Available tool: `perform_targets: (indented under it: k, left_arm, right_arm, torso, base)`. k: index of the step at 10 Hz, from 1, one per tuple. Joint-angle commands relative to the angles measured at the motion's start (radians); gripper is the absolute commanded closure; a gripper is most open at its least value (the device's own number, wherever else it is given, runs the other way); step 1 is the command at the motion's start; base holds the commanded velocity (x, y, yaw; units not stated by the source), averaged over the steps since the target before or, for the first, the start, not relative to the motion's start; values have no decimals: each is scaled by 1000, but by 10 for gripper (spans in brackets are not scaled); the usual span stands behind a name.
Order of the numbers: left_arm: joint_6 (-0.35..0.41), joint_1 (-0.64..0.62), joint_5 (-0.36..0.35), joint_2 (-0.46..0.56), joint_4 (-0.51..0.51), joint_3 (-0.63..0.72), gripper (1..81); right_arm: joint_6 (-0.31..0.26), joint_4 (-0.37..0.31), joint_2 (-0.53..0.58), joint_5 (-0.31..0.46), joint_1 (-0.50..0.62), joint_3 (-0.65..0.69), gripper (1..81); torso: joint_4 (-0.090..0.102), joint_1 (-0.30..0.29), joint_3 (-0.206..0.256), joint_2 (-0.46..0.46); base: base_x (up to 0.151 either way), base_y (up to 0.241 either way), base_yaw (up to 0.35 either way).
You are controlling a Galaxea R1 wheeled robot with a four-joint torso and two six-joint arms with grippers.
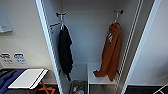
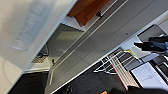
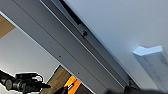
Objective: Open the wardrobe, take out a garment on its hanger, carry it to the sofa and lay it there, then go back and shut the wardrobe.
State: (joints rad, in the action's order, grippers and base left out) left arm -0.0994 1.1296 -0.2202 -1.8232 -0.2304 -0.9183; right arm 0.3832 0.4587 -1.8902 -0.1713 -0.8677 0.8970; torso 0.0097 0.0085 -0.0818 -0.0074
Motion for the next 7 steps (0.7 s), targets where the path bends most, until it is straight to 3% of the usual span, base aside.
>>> perform_targets:
  k: [1, 4, 7]
  left_arm:
    - [6, 14, -82, 76, -73, 59, 10]
    - [0, 104, -180, 90, -70, -10, 10]
    - [-14, 206, -269, 33, -47, -161, 10]
  right_arm:
    - [3, 40, 172, -63, 49, -92, 10]
    - [17, 40, 297, -101, 6, -71, 10]
    - [25, 25, 305, -105, -101, 82, 10]
  torso:
    - [0, 0, 0, 0]
    - [0, -2, 1, -1]
    - [0, -3, 2, -2]
  base:
    - [0, 0, 0]
    - [0, 0, 0]
    - [0, 0, 0]
